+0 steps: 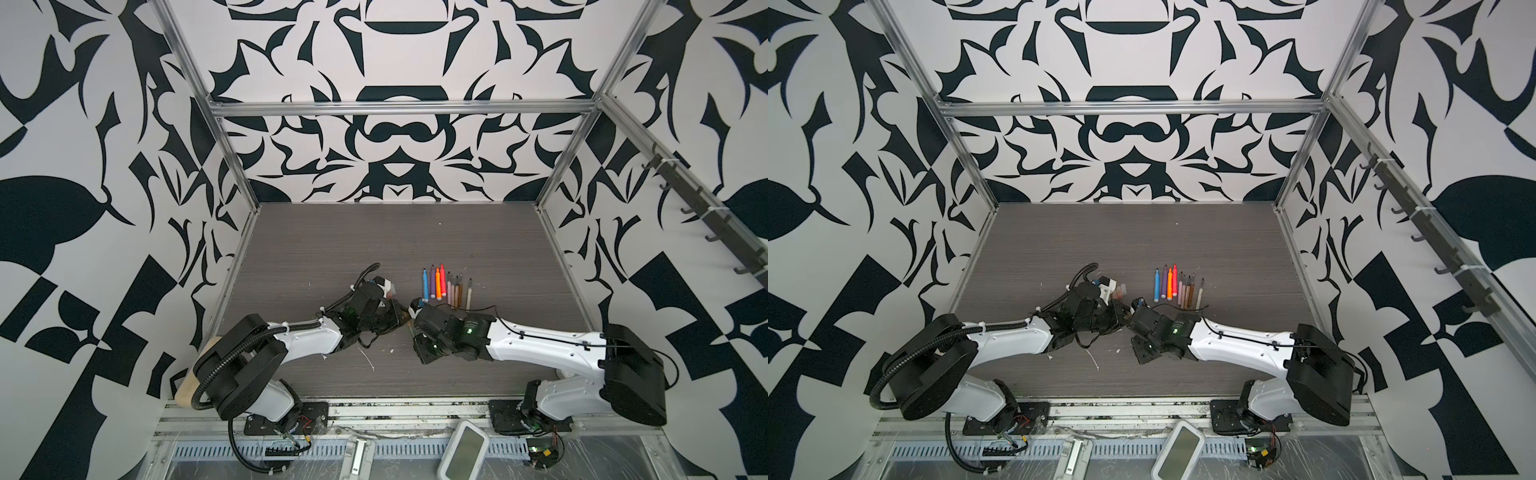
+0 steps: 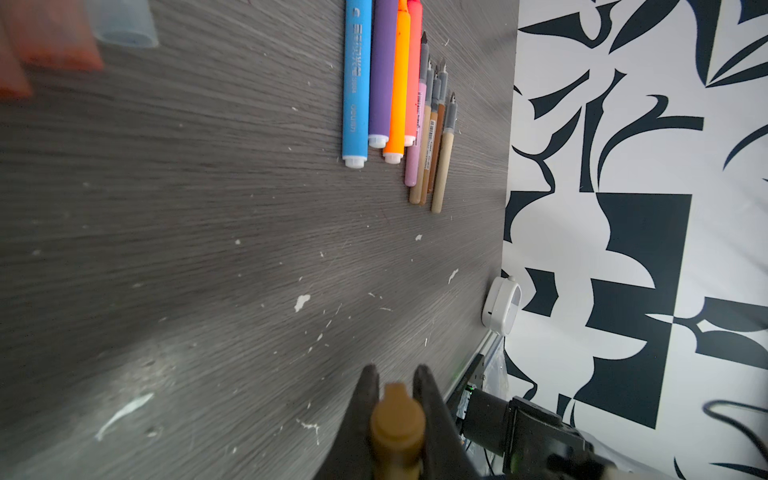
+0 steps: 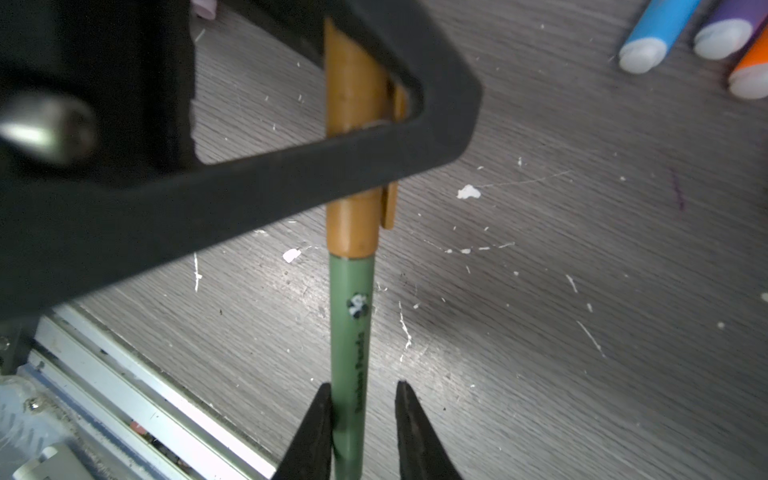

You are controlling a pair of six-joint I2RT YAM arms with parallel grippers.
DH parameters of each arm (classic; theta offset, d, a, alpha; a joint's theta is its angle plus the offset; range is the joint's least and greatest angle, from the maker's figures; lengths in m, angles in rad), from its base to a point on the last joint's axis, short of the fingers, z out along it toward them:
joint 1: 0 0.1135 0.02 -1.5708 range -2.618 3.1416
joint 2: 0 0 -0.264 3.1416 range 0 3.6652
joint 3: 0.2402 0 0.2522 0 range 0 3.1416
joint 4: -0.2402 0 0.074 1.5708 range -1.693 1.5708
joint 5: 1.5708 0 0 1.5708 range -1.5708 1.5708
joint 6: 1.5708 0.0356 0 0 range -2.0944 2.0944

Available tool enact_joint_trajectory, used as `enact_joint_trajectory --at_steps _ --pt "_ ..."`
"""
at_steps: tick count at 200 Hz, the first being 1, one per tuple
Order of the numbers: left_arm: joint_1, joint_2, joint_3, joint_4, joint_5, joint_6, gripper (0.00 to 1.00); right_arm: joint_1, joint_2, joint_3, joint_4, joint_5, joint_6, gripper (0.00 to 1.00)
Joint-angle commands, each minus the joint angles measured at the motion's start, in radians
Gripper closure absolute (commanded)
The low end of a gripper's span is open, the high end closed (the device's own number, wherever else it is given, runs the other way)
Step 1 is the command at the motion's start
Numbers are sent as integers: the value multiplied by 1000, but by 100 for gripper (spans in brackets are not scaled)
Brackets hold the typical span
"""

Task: Open the pen caps
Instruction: 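Lift the green pen while the left gripper reaches for its tan cap, then close the left gripper on the tan cap and pull it off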

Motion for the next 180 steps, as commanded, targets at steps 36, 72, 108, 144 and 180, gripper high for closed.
enact_joint_trajectory --at_steps 36,72,108,144,180 --pt "-1 -32 -3 2 26 -10 100 3 31 62 -5 31 -11 72" --pt "-1 -30 -6 8 26 -13 100 4 25 66 -6 33 -16 100" --pt "78 -40 24 -54 49 61 100 3 2 33 -14 19 2 100" --pt "386 -25 137 -170 195 167 100 20 -94 -108 73 -38 96 100" --pt "432 31 356 -407 165 331 100 33 -163 -172 53 -14 136 100"
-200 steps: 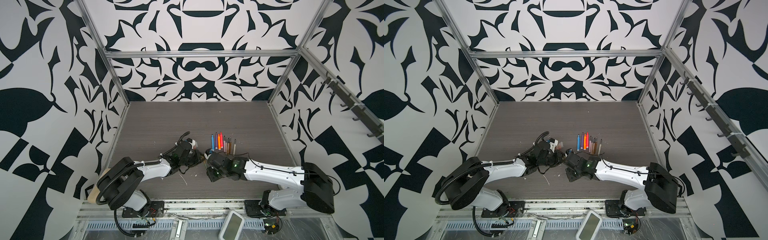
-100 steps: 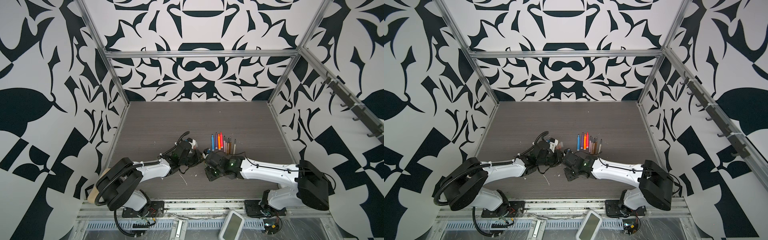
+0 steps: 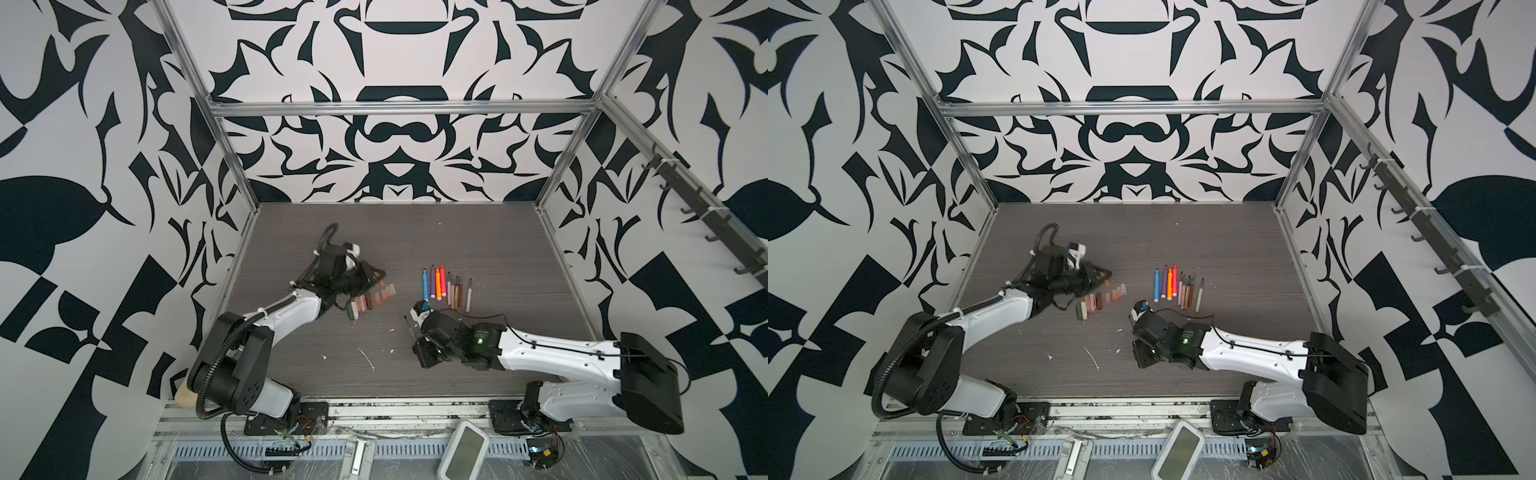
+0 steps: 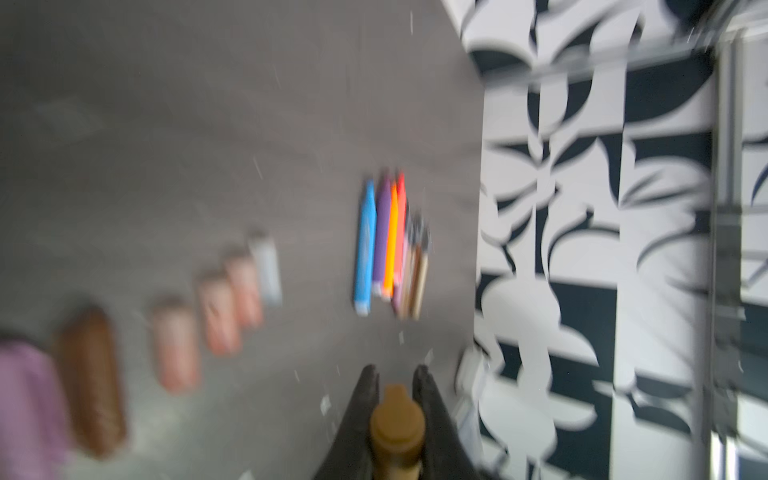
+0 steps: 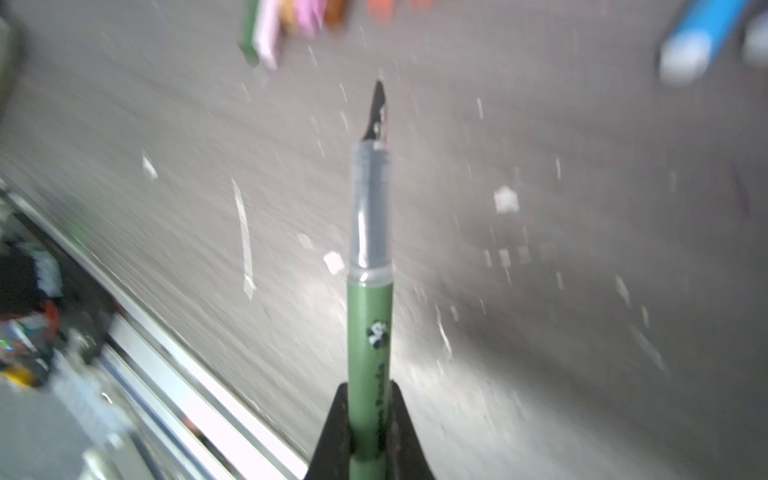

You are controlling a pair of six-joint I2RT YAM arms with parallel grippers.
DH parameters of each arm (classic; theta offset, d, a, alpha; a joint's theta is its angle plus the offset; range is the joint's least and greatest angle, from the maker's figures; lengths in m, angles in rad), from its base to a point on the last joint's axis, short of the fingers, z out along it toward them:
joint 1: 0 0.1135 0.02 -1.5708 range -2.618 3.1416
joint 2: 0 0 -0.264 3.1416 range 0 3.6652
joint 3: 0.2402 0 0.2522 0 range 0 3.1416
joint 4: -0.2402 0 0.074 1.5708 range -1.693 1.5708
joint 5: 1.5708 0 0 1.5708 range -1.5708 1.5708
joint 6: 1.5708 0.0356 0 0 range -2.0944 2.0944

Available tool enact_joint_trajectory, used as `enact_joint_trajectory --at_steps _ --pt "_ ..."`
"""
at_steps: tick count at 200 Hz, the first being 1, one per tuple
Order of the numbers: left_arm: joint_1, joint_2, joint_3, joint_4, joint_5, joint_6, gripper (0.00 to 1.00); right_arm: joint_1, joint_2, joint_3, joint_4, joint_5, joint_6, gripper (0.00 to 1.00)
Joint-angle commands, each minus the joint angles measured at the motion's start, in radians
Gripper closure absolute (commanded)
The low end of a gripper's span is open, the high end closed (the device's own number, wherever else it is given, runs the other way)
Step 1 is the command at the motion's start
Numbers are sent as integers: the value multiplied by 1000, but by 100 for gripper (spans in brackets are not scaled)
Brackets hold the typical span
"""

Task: Open the pen caps
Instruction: 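Close the left gripper on the tan cap and pull it off, then set the tan cap at the near end of the cap row with the left gripper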

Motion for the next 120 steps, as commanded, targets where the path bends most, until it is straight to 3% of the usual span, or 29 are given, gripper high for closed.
enact_joint_trajectory --at_steps 1,76,120 --pt "-3 21 88 -168 -9 132 100 1 -40 -22 -56 14 52 100" --pt "14 -131 -57 -269 -89 220 100 1 -44 -27 -52 34 47 100" --pt "144 -203 -219 -299 -59 258 100 1 -30 -41 -27 31 48 100"
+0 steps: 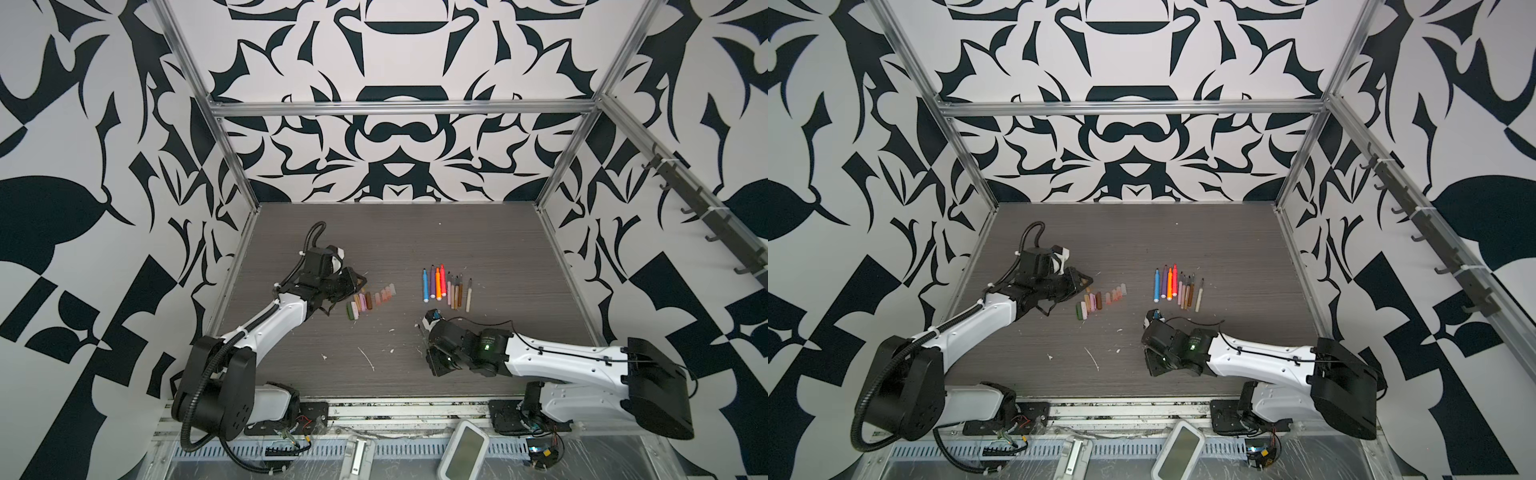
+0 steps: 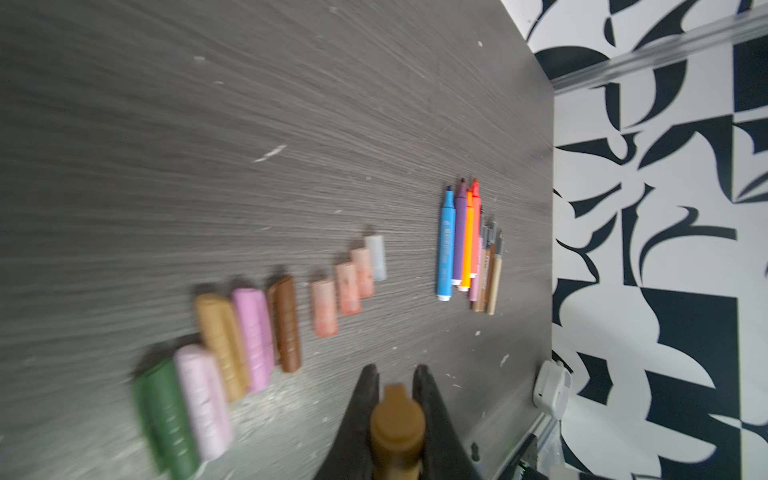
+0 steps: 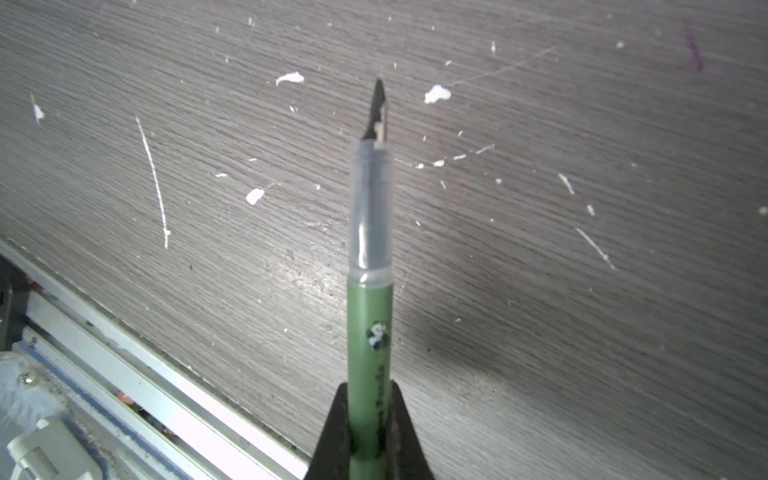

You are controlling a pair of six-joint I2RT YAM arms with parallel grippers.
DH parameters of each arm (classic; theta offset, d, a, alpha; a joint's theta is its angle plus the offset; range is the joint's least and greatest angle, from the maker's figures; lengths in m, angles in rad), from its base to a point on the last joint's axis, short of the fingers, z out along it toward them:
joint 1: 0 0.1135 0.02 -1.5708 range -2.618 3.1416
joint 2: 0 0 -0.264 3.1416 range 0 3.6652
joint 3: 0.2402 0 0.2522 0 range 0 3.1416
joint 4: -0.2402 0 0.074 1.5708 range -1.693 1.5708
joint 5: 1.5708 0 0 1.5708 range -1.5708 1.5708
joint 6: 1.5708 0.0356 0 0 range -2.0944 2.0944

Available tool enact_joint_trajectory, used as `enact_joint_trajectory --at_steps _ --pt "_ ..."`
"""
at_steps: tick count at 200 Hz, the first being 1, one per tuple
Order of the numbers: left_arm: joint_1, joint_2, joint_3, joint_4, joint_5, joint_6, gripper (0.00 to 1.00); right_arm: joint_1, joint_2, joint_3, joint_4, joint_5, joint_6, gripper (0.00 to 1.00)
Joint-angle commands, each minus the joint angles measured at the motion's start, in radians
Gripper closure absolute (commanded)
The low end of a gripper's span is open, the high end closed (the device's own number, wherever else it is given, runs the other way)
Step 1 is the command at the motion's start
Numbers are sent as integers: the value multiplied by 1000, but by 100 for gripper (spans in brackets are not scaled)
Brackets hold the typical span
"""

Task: Open the pen caps
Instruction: 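Set the tan cap at the near end of the cap row with the left gripper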

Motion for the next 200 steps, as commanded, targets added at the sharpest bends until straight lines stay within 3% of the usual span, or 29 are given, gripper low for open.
enact_joint_trajectory --at_steps 1,49,123,200 --pt "64 -29 -77 -57 7 47 100 1 -4 -2 22 17 11 100" --pt "90 -87 -136 -133 -32 135 100 1 12 -17 41 17 14 100" --pt "91 80 -75 -184 -12 169 100 1 39 -14 54 8 20 100" --pt "91 106 -65 -183 -2 174 99 1 25 -31 55 11 32 100"
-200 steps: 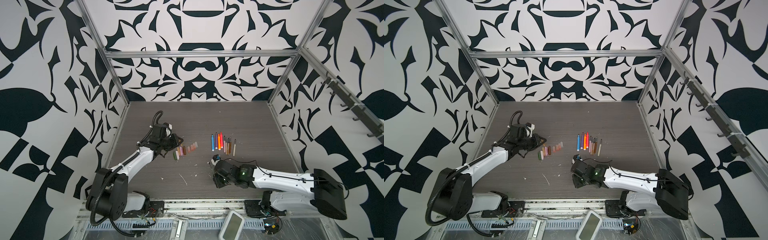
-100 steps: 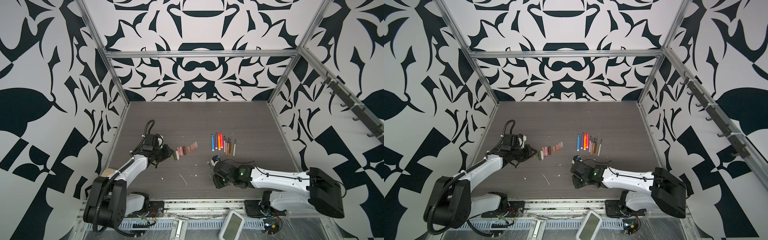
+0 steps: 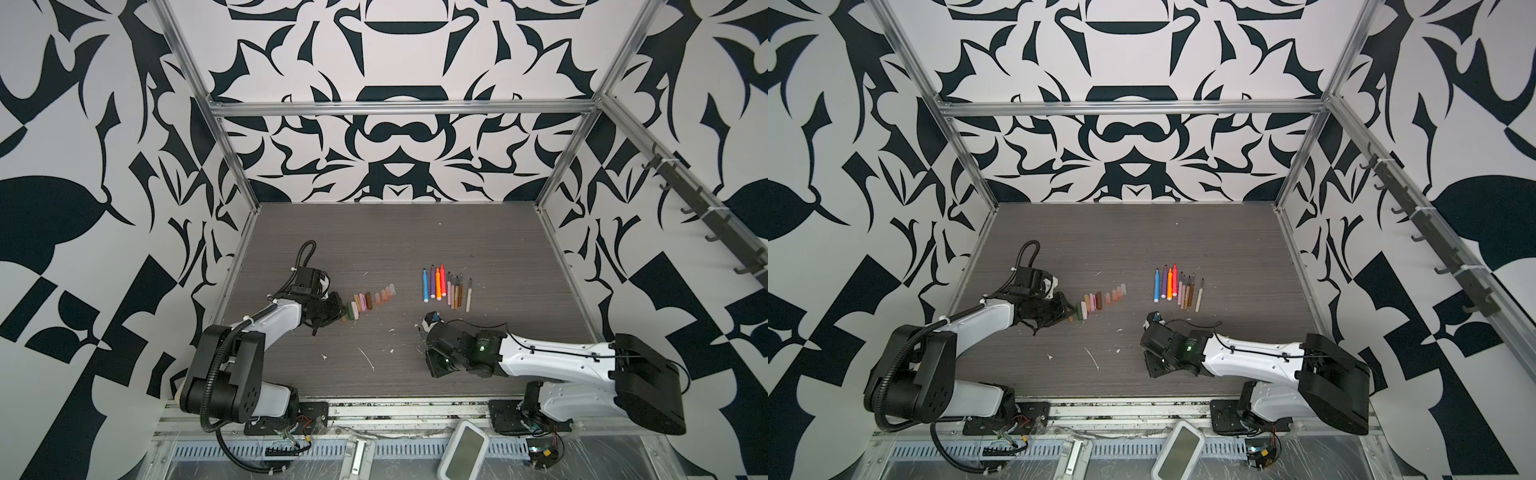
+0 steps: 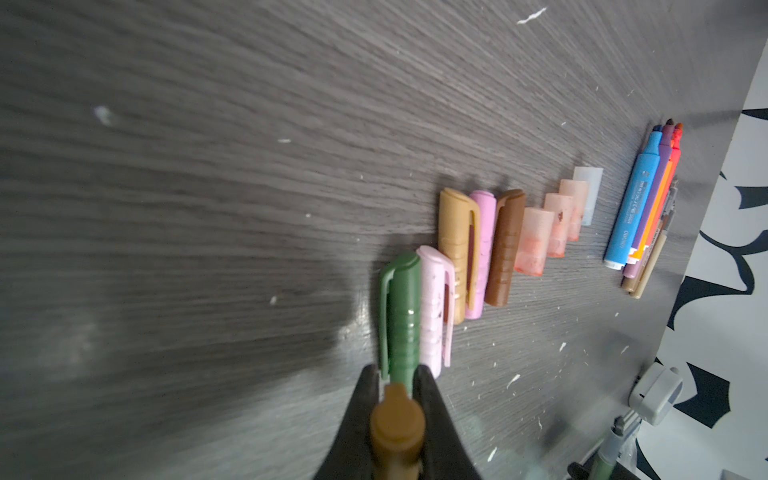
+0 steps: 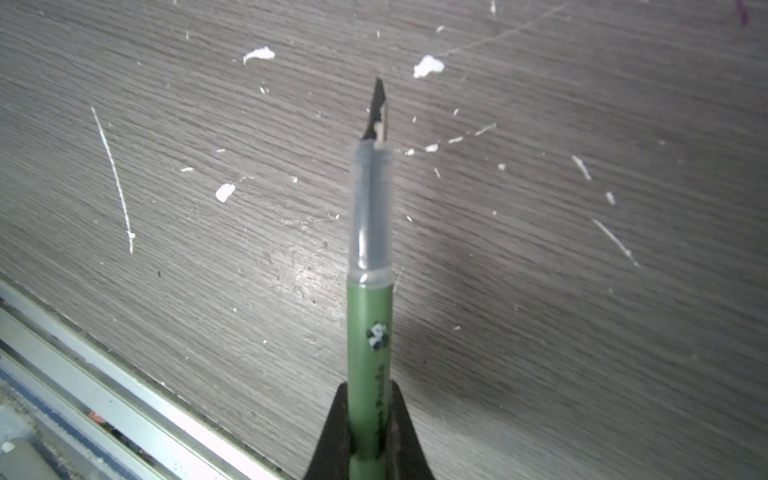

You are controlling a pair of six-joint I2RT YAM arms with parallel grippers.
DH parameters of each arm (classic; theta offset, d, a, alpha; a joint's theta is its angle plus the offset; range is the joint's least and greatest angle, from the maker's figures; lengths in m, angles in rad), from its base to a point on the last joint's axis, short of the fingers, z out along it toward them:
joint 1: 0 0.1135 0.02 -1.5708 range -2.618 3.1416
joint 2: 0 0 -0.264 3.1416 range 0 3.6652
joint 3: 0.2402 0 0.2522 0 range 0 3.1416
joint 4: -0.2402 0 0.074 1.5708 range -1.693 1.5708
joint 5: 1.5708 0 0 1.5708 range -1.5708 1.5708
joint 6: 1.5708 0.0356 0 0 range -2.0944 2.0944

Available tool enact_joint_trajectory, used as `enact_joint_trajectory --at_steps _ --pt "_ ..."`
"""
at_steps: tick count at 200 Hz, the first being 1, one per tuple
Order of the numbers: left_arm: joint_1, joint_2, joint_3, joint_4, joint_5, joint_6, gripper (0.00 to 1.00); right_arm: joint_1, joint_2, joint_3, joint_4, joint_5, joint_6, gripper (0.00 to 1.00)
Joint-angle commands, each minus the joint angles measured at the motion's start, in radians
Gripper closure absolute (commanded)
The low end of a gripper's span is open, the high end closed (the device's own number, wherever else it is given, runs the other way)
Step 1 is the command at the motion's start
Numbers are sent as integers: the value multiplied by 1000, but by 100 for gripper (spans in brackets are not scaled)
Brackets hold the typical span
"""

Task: Open the pen caps
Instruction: 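Set the tan cap at the near end of the cap row with the left gripper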

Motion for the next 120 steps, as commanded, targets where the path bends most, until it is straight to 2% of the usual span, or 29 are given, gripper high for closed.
enact_joint_trajectory --at_steps 1,43,120 --pt "3 11 23 -28 15 15 99 1 -18 -1 6 12 13 100" --pt "2 26 30 -32 12 15 92 1 -20 -2 6 13 14 100" --pt "1 93 63 -60 19 18 85 1 -22 -15 13 11 21 100"
